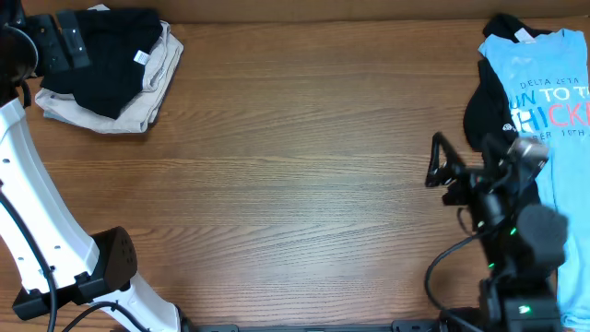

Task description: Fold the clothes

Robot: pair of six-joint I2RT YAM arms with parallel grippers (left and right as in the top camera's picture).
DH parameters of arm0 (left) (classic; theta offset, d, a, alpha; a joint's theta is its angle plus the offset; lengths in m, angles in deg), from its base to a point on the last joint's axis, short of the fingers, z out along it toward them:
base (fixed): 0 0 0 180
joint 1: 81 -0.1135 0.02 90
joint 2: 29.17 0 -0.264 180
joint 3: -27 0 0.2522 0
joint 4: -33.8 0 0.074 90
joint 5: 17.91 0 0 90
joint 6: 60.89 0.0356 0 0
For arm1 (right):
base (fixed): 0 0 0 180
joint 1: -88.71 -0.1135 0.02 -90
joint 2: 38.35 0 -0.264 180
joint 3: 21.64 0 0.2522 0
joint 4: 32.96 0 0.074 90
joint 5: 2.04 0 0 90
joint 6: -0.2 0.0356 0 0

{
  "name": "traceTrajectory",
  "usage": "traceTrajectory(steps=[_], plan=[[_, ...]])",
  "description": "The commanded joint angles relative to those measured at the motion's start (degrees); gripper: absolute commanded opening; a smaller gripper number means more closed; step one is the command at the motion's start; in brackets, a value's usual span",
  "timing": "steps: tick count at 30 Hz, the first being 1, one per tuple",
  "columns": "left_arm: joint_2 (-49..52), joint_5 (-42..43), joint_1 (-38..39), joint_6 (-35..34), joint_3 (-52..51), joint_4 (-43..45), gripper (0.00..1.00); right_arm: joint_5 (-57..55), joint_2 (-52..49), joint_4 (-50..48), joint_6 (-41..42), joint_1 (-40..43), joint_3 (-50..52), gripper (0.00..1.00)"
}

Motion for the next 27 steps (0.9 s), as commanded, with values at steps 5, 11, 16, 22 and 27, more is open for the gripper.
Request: traceTrajectory(steps=[5,11,16,22,27], plan=[[-0.02,0.04,0.39,0.90,-0.17,0.09,1.00,-0.13,8.87,-10.73,0.07,-0.31,17.84,1.00],[-0.02,0.04,0.39,0.90,-0.17,0.09,1.00,-0.13,14.97,-14.34,0.04,-0.31,27.08,1.00],[-0.02,0.04,0.39,0.90,-0.17,0.09,1.00,-0.81,17.49,-14.32,0.02,-0.31,30.86,1.00],[-0.02,0.04,0.39,0.90,-0.17,0.09,1.00,-1.79,22.67,-10.82,0.02,-0.26,31.80,1.00],[-0.02,0.04,0.39,0.90,-0.17,0.09,1.00,-1.84,29.92,-4.70,0.02,-0.26,31.80,1.00]])
